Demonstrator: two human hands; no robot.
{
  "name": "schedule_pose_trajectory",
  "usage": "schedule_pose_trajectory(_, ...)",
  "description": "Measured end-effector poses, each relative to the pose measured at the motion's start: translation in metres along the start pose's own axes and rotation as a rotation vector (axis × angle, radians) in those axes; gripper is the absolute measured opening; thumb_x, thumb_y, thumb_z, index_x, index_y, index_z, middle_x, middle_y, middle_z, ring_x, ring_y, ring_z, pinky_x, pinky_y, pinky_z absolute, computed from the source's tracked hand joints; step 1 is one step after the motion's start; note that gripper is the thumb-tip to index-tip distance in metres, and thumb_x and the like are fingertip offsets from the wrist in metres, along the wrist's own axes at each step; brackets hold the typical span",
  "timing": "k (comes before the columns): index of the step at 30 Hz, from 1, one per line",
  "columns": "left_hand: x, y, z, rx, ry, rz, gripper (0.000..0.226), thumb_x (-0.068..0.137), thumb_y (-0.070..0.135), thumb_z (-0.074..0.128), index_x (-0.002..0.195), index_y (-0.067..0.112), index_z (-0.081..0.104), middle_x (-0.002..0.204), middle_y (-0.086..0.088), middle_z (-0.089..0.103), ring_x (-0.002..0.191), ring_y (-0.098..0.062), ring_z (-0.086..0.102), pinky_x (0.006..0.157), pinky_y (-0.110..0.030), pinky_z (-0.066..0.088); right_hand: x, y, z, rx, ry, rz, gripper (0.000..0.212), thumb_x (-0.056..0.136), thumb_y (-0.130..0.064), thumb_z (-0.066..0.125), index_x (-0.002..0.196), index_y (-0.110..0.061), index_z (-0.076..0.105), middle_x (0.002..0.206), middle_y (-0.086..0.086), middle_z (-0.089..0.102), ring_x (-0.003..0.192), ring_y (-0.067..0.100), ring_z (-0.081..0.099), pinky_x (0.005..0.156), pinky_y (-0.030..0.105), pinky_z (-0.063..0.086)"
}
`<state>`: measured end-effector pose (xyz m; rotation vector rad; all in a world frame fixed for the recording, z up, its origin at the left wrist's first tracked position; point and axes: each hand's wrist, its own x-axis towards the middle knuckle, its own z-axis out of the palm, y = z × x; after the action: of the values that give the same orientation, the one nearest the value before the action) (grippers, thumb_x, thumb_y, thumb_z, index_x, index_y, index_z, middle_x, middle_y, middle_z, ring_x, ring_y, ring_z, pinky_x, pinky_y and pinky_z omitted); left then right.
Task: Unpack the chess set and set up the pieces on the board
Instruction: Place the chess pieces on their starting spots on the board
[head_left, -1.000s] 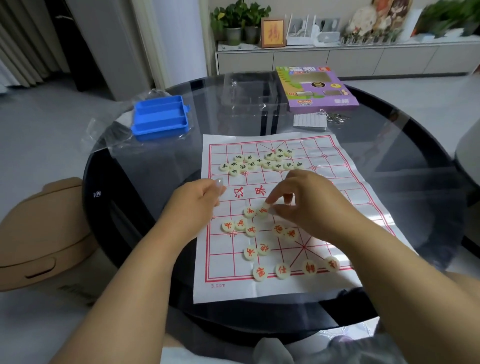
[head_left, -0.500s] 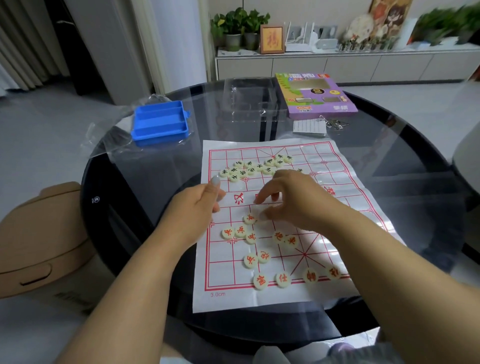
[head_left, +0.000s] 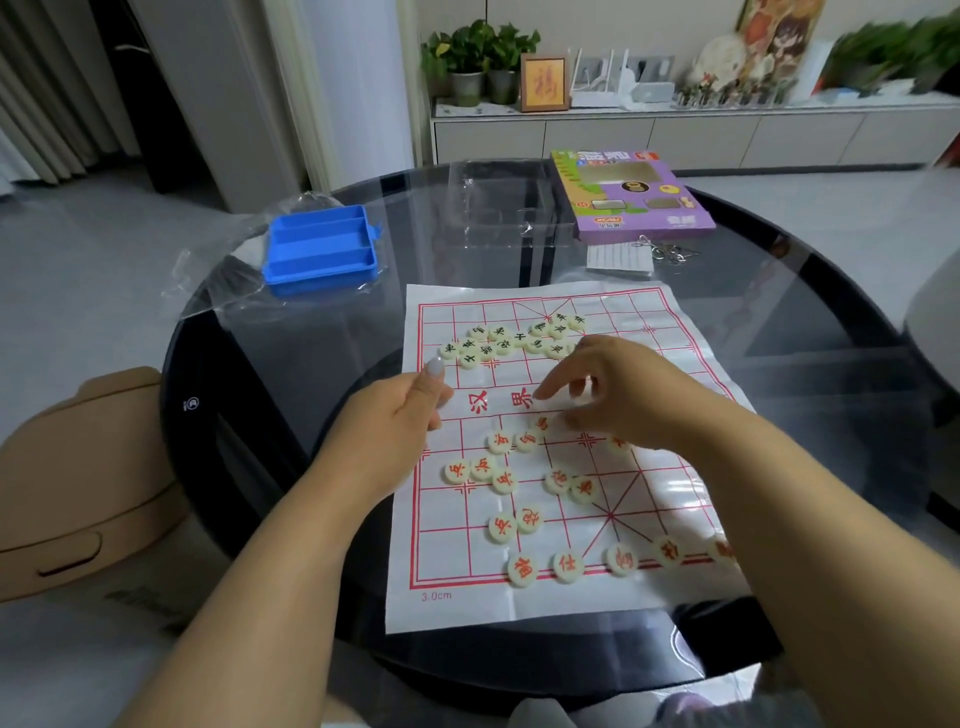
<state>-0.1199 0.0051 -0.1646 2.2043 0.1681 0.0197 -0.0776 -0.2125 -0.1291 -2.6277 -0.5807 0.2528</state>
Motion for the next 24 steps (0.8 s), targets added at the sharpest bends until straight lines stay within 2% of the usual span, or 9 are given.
schedule_pose_trajectory(5,-0.001,0.000,0.000,0.015,0.004,-0.007,0.051,0.094,0.058,0.026,0.105,0.027,0.064,0.083,0.010,0.060,0.076,-0.006,0.057,0.063,-0.023,0.043,0.002,-0.011,0.013,-0.153,-0.037,-0.118,0.029,0.078,-0.032,0.074,0.106,-0.037,0.068,0.104,-0.006,0.055,0.095,0.012,0.050,0.084,0.031,0.045)
schedule_pose_trajectory(10,-0.002,0.001,-0.001,0.015,0.002,-0.005,0.051,0.095,0.058,0.026,0.105,0.026,0.065,0.084,0.010,0.059,0.074,-0.006,0.057,0.061,-0.022,0.041,-0.002,-0.014,0.012,-0.156,-0.001,-0.112,0.022,0.080,-0.033,0.071,0.102,-0.034,0.070,0.103,-0.008,0.055,0.094,0.010,0.048,0.086,0.032,0.045)
schedule_pose_trajectory(13,-0.002,0.000,0.000,0.020,0.007,-0.008,0.051,0.095,0.058,0.026,0.103,0.027,0.065,0.084,0.010,0.060,0.073,-0.006,0.057,0.062,-0.022,0.041,-0.019,-0.028,0.009,-0.025,0.027,-0.153,0.020,0.077,-0.038,0.072,0.097,-0.037,0.069,0.097,-0.013,0.053,0.088,0.005,0.047,0.075,0.024,0.046)
schedule_pose_trajectory(15,-0.002,0.000,0.000,0.018,0.020,0.005,0.053,0.095,0.058,0.025,0.102,0.026,0.066,0.083,0.011,0.060,0.073,-0.005,0.056,0.066,-0.024,0.042,-0.036,-0.044,0.015,0.042,-0.021,-0.225,0.018,0.076,-0.040,0.072,0.093,-0.038,0.069,0.096,-0.017,0.053,0.087,0.002,0.047,0.072,0.017,0.042)
schedule_pose_trajectory(20,-0.002,0.000,0.000,0.023,0.008,0.008,0.052,0.096,0.057,0.025,0.103,0.026,0.066,0.082,0.011,0.060,0.074,-0.005,0.056,0.063,-0.023,0.040,-0.057,-0.058,0.042,-0.058,-0.119,-0.335,0.023,0.079,-0.043,0.069,0.101,-0.035,0.068,0.103,-0.015,0.049,0.094,0.001,0.034,0.094,0.024,0.028)
schedule_pose_trajectory(24,-0.004,0.000,-0.001,0.013,-0.002,0.005,0.049,0.096,0.057,0.026,0.103,0.026,0.064,0.081,0.011,0.059,0.072,-0.005,0.057,0.058,-0.018,0.039,-0.057,-0.055,0.047,-0.075,-0.117,-0.346,0.026,0.081,-0.042,0.067,0.105,-0.034,0.069,0.104,-0.015,0.047,0.090,-0.003,0.026,0.093,0.022,0.020)
